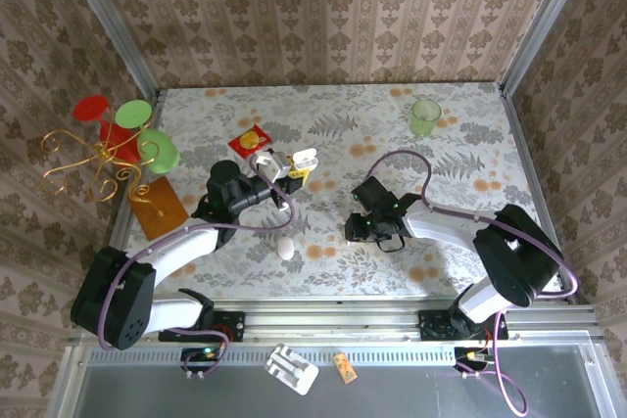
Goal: Insert the wireless bluetooth earbuds into the charging case
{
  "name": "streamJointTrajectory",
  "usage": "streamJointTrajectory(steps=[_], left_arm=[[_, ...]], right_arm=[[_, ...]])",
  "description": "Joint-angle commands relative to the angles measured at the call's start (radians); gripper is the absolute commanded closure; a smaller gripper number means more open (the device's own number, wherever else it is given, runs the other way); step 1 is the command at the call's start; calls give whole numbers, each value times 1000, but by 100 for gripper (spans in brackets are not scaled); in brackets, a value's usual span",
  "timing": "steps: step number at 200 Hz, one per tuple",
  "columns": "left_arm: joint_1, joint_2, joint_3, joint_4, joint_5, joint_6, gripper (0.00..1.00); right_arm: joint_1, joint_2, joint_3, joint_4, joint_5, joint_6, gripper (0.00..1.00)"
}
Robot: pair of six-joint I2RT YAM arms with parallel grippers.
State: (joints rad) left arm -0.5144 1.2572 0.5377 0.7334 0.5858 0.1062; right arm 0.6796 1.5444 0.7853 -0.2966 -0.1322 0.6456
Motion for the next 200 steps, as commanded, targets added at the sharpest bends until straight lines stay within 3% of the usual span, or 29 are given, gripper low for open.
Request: streamJointTrajectory(steps=[1,93,126,163,180,200], left_arm=[[10,-19,12,-5,-5,10,100],[11,-21,8,-8,-11,13,100],[11,-19,8,-9,-28,11,100],[14,-12,11,-12,-37,9,100],[16,-7,11,-4,-32,7,100],[16,1,13,7,-26,3,100]], right_arm=[[7,28,32,-37,42,-27,70],[15,43,49,-71,64,-47,72],[49,-21,69,-135,138,-64,61],[139,-30,65,-191,254,-4,39],[162,-13,63,-201,278,22,38],[168,19,69,-208,279,39,46]])
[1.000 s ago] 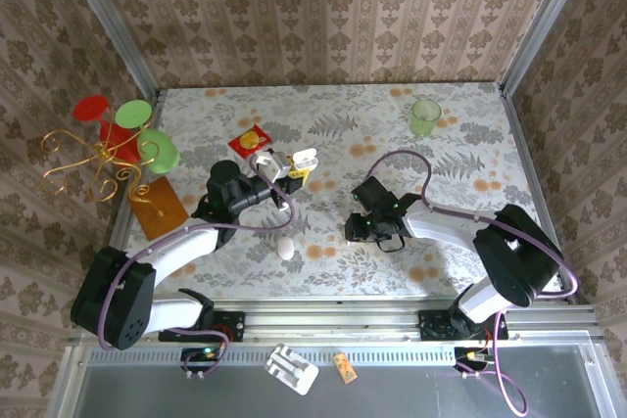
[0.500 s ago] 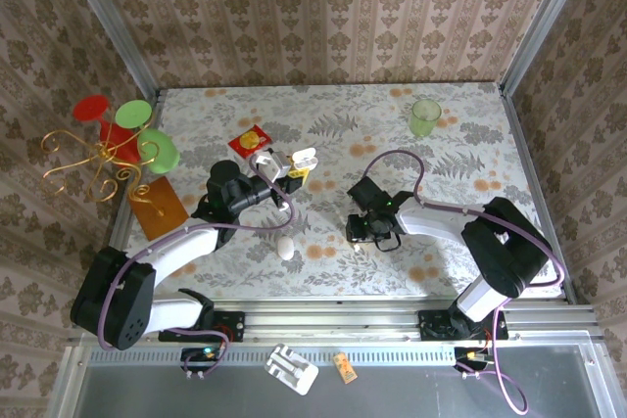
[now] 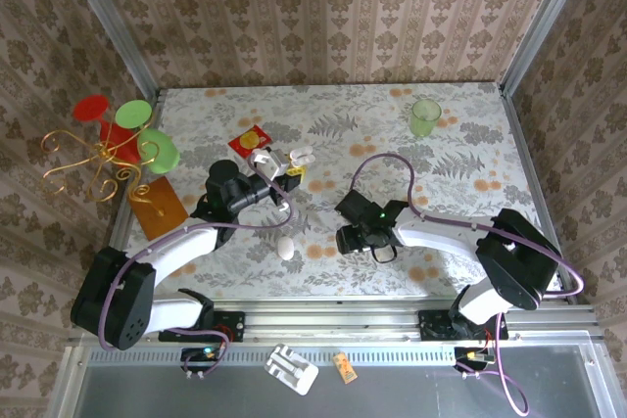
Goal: Insert the wireless bluetooth earbuds into the charging case
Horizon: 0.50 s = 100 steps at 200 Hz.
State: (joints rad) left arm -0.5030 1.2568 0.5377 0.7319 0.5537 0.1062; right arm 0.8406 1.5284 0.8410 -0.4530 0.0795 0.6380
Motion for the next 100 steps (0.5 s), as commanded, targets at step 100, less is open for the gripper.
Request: streamJointTrajectory(steps=[100], left_arm=[[4,-13,11,-6,7,1,100]], right_arm=[[-44,-1,10,-182,135,-62,52]])
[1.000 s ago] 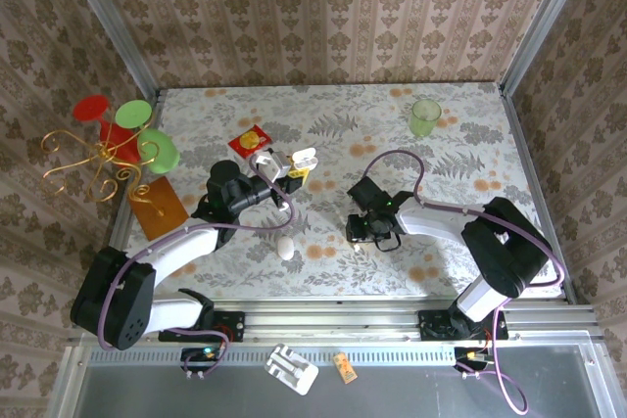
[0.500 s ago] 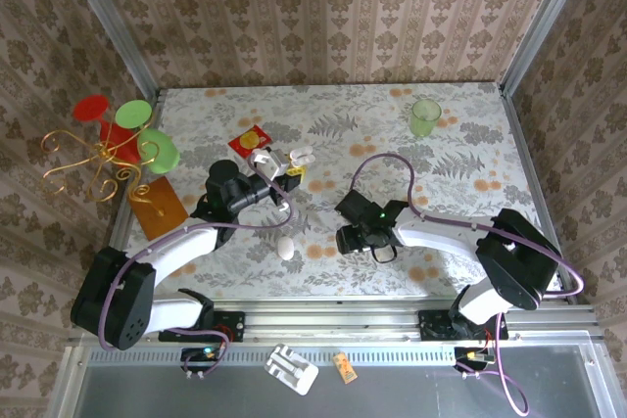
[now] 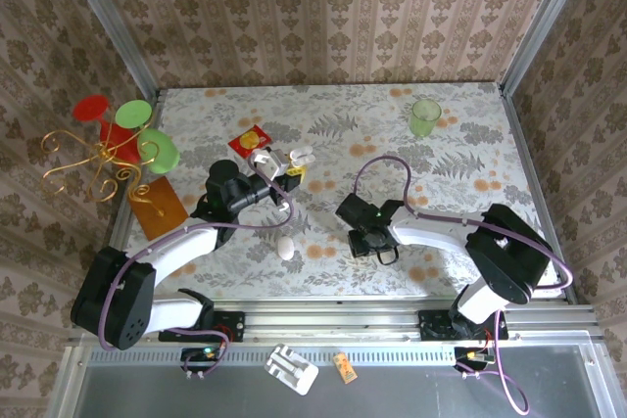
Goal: Insert the wireless bluetooth earbuds into the charging case
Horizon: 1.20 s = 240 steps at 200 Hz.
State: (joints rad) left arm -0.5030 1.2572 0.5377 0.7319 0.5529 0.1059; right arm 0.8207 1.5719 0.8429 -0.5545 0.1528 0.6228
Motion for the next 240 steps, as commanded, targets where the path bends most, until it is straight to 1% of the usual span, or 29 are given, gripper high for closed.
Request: streamJointTrajectory(steps=[1,23,56,72,91,112,134,190,217,240], left_arm=[[4,-13,11,-6,8,1,100],[4,-12,16,-8,8,2,100],[4,-8,19,-12,10,5,100],[4,-7,23,-14,13,6,100],[4,-5,25,-12,15,4,100],[4,1,27,-9,16,2,100],[4,8,31,-7,22,0,100],[4,1,25,-12,21,0,100],[4,-10,15,-15,16,1,100],[4,-12,13,-17,14,3,100]], right_arm=[[-26,-47,8,-81,62,-48,52],[-62,-83,2,-113,90,-79,50],[-112,-135,-8,-120,94,-90,50],[-115,-161,-23,-71,45,-63,50],[-115,-171,-63,37,-34,10,51],[-115,-137,-87,109,-82,65,54],[-115,-100,-80,127,-86,68,54],[-115,-24,-59,139,-133,48,49],[-112,-2,-57,175,-173,-6,47],[-104,32,-27,172,-203,-77,49]])
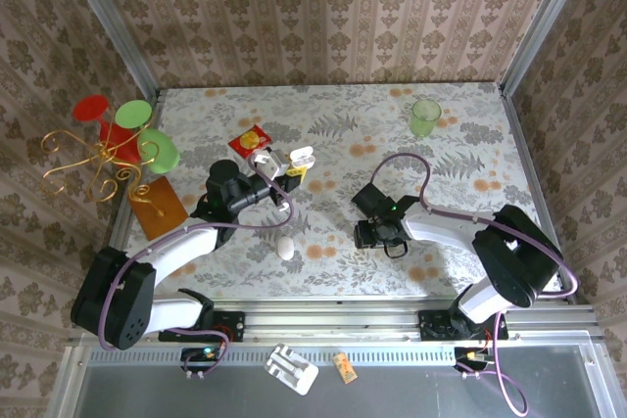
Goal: Insert the wireless bluetooth earbuds into the charging case
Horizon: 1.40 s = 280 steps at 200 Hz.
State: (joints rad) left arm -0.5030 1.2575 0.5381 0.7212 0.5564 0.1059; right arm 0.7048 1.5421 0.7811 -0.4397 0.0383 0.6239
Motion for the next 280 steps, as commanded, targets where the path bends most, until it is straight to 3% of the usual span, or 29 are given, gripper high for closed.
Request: streamJointTrajectory(steps=[1,72,125,180,221,280], left_arm=[[4,-12,13,-6,10,3,100],[4,-32,-3,-16,-3,9,100],[4,-27,-4,-10,0,10,100],[4,-23,-6,-5,2,5,100],[4,-17,4,-5,12,2,100],[3,8,16,17,32,-16,100]], right_arm=[[12,63,37,56,-89,-81,49],[60,92,143,-62,-28,-162,52],[79,66,140,-29,-72,-196,52],[69,-141,-13,112,89,57,49],[10,-255,-180,212,26,305,57],[-72,-277,-319,392,-130,431,63]])
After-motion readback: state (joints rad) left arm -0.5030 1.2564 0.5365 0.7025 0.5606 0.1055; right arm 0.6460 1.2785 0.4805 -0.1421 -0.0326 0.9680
